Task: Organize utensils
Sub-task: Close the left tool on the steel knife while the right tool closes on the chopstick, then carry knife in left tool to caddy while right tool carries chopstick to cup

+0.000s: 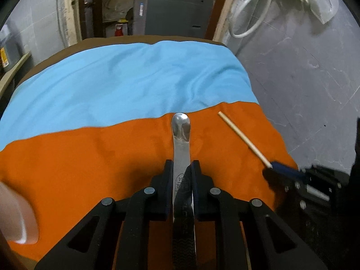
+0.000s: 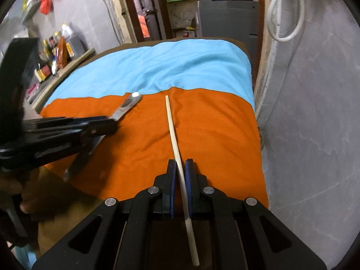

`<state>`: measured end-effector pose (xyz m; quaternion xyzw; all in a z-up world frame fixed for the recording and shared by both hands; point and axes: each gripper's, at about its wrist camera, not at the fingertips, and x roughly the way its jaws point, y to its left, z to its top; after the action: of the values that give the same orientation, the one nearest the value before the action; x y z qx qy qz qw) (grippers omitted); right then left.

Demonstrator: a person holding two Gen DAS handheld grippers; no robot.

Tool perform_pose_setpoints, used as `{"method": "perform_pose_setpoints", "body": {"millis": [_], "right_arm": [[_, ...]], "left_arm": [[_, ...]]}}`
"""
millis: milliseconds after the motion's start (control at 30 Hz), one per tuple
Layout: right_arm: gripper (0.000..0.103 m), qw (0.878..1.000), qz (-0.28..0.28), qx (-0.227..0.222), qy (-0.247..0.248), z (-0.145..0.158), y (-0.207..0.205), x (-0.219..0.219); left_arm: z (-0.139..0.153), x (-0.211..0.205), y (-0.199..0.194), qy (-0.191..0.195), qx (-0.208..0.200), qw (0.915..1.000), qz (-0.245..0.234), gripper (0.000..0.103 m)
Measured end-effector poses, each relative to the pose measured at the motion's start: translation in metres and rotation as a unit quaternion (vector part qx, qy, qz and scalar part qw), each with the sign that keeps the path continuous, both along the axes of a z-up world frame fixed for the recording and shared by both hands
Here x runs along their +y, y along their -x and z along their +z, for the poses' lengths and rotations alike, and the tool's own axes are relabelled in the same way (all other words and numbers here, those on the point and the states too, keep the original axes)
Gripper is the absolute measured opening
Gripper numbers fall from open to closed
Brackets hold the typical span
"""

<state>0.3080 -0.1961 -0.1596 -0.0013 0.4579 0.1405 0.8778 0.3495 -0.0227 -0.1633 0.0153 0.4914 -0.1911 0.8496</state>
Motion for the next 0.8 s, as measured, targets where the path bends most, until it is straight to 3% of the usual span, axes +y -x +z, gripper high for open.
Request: {"method": "perform_pose_setpoints", "body": {"millis": [300,433,567,667,800], "right_arm": [[0.008,0.998,0.030,0.016,0.060,0.002,-0.026,0.024],[0.008,0.997,0.037,0.025,0.064,0.002,-0.034,0.027],[0.004,0.999,0.018,0.028,0.012,0.003,-0.034,0.014],[0.003,0.997,0.001,0.015,-0.073,0.004,-0.026,0.000],[0.003,0.992,-0.005,-0.017,-0.121,0.009,-0.009,-0.005]], "left_arm": [[0.000,-0.014,0.007,-0.042,0.011,0.9988,-0.023,0.013],[-0.003,-0.016,0.003,-0.048,0.017,0.9983,-0.028,0.013],[-0.003,-0.012,0.006,-0.038,0.011,0.9988,-0.027,0.013],[-0.002,-0.003,0.012,-0.005,-0.002,0.9999,-0.013,0.012],[0.005,0.013,0.031,0.031,-0.040,0.9987,0.007,0.012]]}}
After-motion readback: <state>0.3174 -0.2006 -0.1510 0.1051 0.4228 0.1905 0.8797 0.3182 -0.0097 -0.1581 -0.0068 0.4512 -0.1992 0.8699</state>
